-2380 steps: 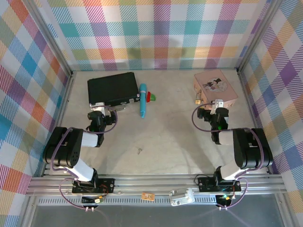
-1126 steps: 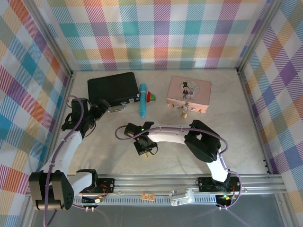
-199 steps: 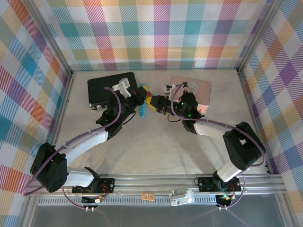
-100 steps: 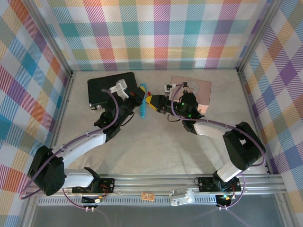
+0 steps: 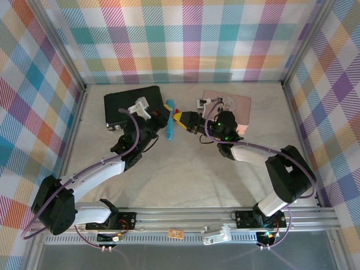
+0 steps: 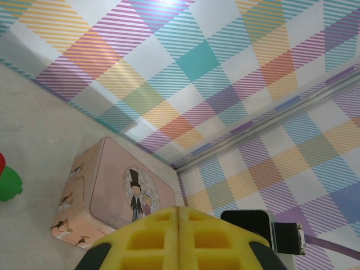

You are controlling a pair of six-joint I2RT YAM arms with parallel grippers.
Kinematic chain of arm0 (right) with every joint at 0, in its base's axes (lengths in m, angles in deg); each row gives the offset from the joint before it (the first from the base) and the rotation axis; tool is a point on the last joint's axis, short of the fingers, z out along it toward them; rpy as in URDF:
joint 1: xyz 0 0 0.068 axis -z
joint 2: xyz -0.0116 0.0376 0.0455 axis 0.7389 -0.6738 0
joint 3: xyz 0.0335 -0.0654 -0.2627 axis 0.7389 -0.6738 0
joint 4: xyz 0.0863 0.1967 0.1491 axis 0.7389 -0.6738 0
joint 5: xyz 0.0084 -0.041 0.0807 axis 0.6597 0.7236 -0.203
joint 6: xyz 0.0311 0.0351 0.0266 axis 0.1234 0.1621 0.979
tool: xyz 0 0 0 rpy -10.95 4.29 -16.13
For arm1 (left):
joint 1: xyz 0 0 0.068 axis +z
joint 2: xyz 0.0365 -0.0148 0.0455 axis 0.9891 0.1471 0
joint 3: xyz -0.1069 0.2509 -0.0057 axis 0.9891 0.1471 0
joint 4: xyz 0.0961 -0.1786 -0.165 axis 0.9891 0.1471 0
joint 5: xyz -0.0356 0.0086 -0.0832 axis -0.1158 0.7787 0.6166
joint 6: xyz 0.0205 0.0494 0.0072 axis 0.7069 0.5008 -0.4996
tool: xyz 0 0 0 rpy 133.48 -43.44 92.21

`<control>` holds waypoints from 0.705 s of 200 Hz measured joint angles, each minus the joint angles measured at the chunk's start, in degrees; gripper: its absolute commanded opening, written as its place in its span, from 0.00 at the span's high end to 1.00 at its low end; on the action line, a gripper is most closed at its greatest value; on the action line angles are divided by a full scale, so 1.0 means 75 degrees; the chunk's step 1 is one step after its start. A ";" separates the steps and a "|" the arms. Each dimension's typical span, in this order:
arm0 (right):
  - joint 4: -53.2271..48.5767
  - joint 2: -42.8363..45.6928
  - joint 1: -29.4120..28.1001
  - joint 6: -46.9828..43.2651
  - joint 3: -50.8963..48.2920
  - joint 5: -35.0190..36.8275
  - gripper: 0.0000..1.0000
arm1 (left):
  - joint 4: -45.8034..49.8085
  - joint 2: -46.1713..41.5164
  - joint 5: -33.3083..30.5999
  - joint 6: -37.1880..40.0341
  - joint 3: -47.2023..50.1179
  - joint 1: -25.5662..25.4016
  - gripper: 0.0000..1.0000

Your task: Unlock a padlock with a key

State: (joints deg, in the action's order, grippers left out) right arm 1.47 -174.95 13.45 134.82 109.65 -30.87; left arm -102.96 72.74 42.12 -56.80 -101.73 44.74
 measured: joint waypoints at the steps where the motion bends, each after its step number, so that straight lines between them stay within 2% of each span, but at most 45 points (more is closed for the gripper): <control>1: 0.0017 -0.0009 0.0000 0.0009 0.0000 -0.0009 0.68 | 0.0000 0.0000 0.0003 -0.0017 0.0000 0.0000 1.00; 54: 0.0277 -0.0388 -0.0003 0.0216 0.0117 -0.0041 0.74 | 0.0003 -0.0015 0.0006 -0.0198 0.0058 -0.0035 1.00; 117: 0.0726 -0.0702 -0.0003 0.0519 0.0259 -0.0105 0.94 | -0.0003 -0.0082 -0.0006 -0.0268 0.0090 -0.0047 1.00; 129: 0.0752 -0.0720 0.0000 0.0542 0.0259 -0.0128 0.95 | 0.0044 -0.0108 -0.0015 -0.0274 0.0090 -0.0047 0.90; 141: 0.0729 -0.0717 -0.0003 0.0507 0.0256 -0.0137 0.95 | 0.0137 -0.0181 -0.0006 -0.0312 0.0102 -0.0038 0.75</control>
State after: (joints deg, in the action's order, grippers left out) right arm 6.93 -180.32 13.42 138.62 111.57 -31.89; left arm -101.93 71.39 42.07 -59.14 -100.96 44.46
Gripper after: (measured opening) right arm 0.062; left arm 0.129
